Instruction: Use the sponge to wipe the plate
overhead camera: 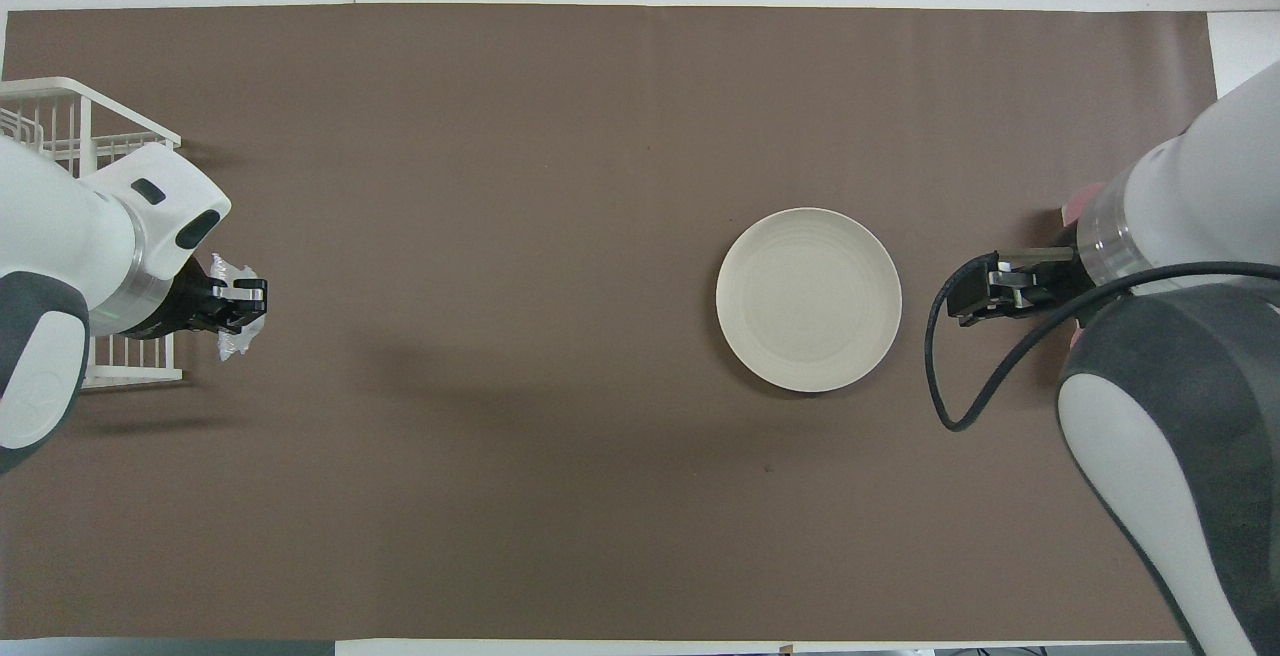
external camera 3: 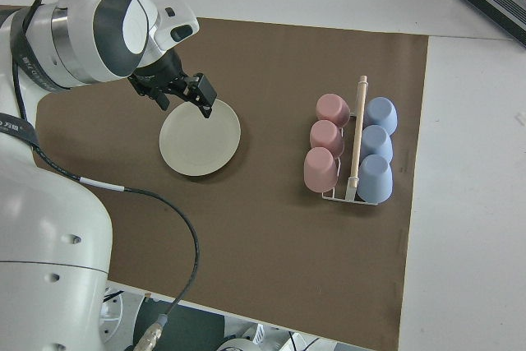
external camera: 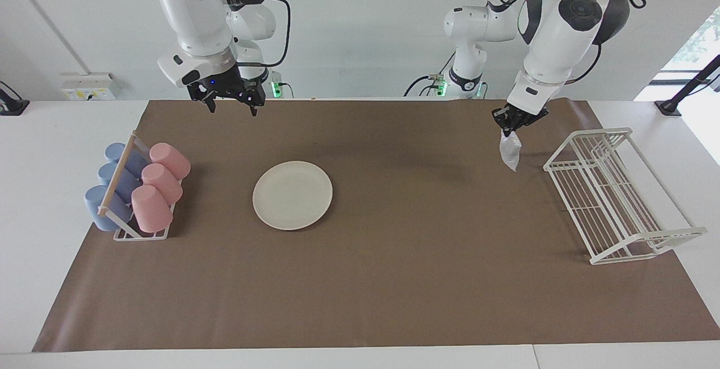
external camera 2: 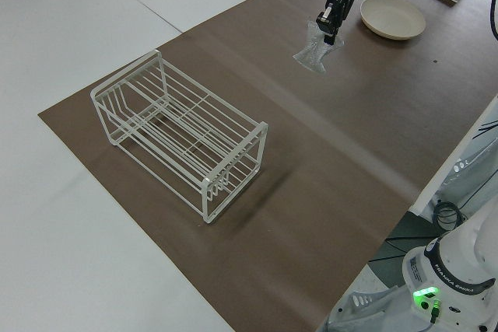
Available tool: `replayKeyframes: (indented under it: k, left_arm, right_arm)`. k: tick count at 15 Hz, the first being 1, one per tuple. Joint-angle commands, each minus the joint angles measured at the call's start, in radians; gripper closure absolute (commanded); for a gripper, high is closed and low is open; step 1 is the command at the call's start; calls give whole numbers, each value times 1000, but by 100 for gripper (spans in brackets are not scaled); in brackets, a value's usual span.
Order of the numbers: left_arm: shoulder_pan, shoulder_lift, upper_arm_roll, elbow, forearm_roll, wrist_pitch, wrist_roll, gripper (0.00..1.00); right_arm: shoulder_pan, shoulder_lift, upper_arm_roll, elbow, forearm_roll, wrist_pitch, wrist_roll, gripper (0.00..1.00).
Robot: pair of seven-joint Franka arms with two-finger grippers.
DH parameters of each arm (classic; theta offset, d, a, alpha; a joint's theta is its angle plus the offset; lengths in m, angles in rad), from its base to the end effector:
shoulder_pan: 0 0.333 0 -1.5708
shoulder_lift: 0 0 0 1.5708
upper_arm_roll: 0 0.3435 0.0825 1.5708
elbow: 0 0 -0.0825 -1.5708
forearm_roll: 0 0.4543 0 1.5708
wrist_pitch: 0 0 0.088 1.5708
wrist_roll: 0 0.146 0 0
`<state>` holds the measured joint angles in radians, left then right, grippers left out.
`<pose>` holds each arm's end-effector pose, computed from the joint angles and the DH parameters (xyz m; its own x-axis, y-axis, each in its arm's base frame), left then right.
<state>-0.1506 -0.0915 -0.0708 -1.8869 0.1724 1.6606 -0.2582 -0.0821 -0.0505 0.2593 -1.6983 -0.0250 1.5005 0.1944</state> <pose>0.5709 -0.1053 0.5073 0.9960 0.0193 -0.0872 0.0012 -0.9793 -0.2026 0.5813 0.1032 0.5693 0.9901 -0.0228 -0.1383 -0.0138 -0.9977 0.0658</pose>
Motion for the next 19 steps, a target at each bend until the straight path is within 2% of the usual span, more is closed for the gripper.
replayKeyframes:
  k: [1,2,5,9,13,16,19]
  left_arm:
    - [-4,61,-7,98,186,-108,-16,100]
    - [-7,65,-9,101,261,-111,-15,100]
    - [-7,101,-9,107,448,-121,-16,100]
    - [8,196,-9,126,668,-82,-19,100]
    - [77,245,-4,78,733,45,-38,100]
    - [105,291,-4,75,757,70,-168,100]
    - [108,300,-6,74,754,71,-205,100]
  right_arm:
    - [74,-9,-124,-12,-9,20,-133,0]
    - [91,-6,-164,-11,-6,29,-156,0]
    - [88,27,-195,54,-21,37,-223,0]
    - [87,46,-233,74,-7,64,-274,0]
    - [91,41,-296,71,7,55,-277,0]
    - [91,46,-310,74,8,67,-277,0]
    - [91,43,-307,72,11,69,-267,0]
